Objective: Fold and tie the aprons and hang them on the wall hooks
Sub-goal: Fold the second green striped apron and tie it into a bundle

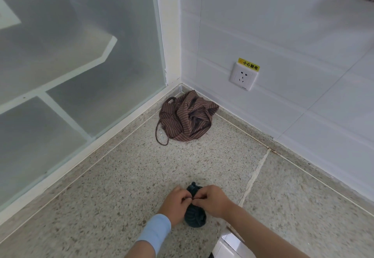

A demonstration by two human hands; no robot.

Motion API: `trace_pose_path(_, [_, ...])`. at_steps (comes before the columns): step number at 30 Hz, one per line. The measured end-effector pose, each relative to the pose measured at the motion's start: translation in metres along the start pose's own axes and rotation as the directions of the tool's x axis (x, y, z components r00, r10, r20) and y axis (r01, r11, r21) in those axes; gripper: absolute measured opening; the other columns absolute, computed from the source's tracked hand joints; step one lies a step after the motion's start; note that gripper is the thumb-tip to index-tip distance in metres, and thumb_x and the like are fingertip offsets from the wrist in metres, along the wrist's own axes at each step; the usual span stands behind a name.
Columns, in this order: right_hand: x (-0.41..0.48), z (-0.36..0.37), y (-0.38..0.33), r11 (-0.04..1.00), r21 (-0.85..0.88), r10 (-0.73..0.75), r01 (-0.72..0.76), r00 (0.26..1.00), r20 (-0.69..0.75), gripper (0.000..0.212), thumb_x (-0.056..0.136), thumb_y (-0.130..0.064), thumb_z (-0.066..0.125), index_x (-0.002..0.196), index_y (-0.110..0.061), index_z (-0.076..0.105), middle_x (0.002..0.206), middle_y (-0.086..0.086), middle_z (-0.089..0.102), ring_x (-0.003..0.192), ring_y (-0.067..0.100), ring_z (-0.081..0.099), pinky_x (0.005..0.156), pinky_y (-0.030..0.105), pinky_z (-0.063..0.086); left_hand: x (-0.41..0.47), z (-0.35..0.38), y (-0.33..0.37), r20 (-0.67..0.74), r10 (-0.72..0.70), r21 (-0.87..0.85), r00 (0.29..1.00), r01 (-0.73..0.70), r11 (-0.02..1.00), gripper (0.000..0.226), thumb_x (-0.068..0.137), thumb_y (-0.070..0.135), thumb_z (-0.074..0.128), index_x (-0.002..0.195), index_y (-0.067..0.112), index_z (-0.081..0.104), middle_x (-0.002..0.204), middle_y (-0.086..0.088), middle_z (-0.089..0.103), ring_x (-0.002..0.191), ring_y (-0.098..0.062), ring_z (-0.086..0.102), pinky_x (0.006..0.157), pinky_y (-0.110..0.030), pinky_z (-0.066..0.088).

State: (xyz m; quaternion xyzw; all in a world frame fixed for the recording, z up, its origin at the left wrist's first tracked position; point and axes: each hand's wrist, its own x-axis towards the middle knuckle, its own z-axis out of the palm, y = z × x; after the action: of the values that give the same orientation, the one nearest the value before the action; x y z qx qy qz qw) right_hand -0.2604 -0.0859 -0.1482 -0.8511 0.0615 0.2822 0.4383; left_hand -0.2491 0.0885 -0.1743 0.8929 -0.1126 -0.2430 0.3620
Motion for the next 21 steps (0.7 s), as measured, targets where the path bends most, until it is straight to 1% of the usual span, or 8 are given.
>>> trace_pose_path(3, [0.004,-0.003,-0.003,0.987,0.114,0.101,-0.11,0.992,0.077,0.019,0.086,-0.02,0.07,0.072,-0.033,0.071,0.076,-0.011,0.066,0.072,0.001,0.058,0.064,0.012,0.044,0.003,-0.002,0.005,0.031,-0.064,-0.057,0.997,0.066,0.996,0.01,0.099,0.021,0.052,0.094,0.024,0.061,0.104,0.006,0.054,0.093,-0.006,0.056,0.081,-0.013,0.041])
trace_pose_path(6, [0.007,-0.009,-0.007,0.947,0.245,0.186,-0.21,0.975,0.121,0.018,0.087,-0.013,0.066,0.072,-0.021,0.07,0.073,-0.004,0.062,0.066,0.008,0.053,0.057,0.018,0.043,-0.002,0.0,0.007,-0.119,-0.134,-0.22,0.984,0.105,0.97,0.01,0.092,0.014,0.064,0.092,0.024,0.063,0.094,0.011,0.066,0.087,-0.004,0.062,0.073,-0.008,0.046])
trace_pose_path(8, [0.009,-0.012,-0.009,0.925,0.29,0.214,-0.244,0.968,0.13,0.023,0.091,-0.012,0.062,0.07,-0.018,0.069,0.064,-0.006,0.057,0.058,0.008,0.049,0.052,0.018,0.04,-0.006,0.001,0.008,-0.181,-0.144,-0.278,0.973,0.089,0.956,0.017,0.09,0.011,0.066,0.087,0.028,0.068,0.091,0.014,0.069,0.087,-0.003,0.064,0.075,-0.009,0.049])
trace_pose_path(10, [0.01,-0.012,-0.009,0.917,0.306,0.226,-0.257,0.965,0.134,0.025,0.094,-0.013,0.06,0.07,-0.018,0.069,0.059,-0.007,0.055,0.056,0.009,0.047,0.051,0.019,0.038,-0.006,0.003,0.009,-0.175,-0.104,-0.243,0.979,0.06,0.968,0.019,0.09,0.014,0.065,0.096,0.031,0.073,0.097,0.018,0.068,0.092,0.001,0.062,0.082,-0.012,0.049])
trace_pose_path(12, [0.012,-0.011,-0.01,0.916,0.304,0.231,-0.263,0.963,0.138,0.024,0.094,-0.015,0.06,0.072,-0.018,0.069,0.063,-0.003,0.056,0.057,0.01,0.048,0.051,0.02,0.039,-0.006,0.003,0.01,-0.165,-0.051,-0.203,0.985,0.017,0.979,0.019,0.087,0.02,0.071,0.105,0.026,0.075,0.101,0.016,0.068,0.094,0.0,0.062,0.087,-0.015,0.05])
trace_pose_path(14, [0.013,-0.009,-0.012,0.909,0.322,0.235,-0.264,0.964,0.128,0.021,0.095,-0.014,0.06,0.076,-0.016,0.069,0.067,0.0,0.056,0.057,0.011,0.049,0.05,0.02,0.04,-0.003,0.001,0.01,-0.154,-0.041,-0.216,0.987,0.007,0.976,0.021,0.086,0.02,0.074,0.108,0.02,0.076,0.106,0.012,0.068,0.097,-0.003,0.063,0.091,-0.012,0.047])
trace_pose_path(17, [0.013,-0.012,-0.017,0.905,0.348,0.223,-0.245,0.969,0.102,0.019,0.096,-0.012,0.058,0.079,-0.013,0.067,0.068,0.0,0.057,0.059,0.009,0.051,0.047,0.016,0.041,0.002,-0.004,0.009,-0.153,0.023,-0.117,0.988,-0.041,0.992,0.019,0.091,0.018,0.069,0.109,0.015,0.076,0.108,0.009,0.066,0.1,-0.007,0.062,0.092,-0.007,0.042])
trace_pose_path(21, [0.014,-0.016,-0.018,0.979,0.13,0.147,-0.155,0.987,0.067,0.016,0.098,-0.013,0.052,0.092,-0.017,0.067,0.087,0.0,0.062,0.072,0.009,0.054,0.056,0.014,0.042,0.006,-0.016,0.011,-0.071,0.029,0.034,0.997,-0.026,0.999,0.019,0.099,0.02,0.054,0.1,0.015,0.072,0.098,0.001,0.066,0.088,-0.013,0.059,0.081,-0.023,0.048])
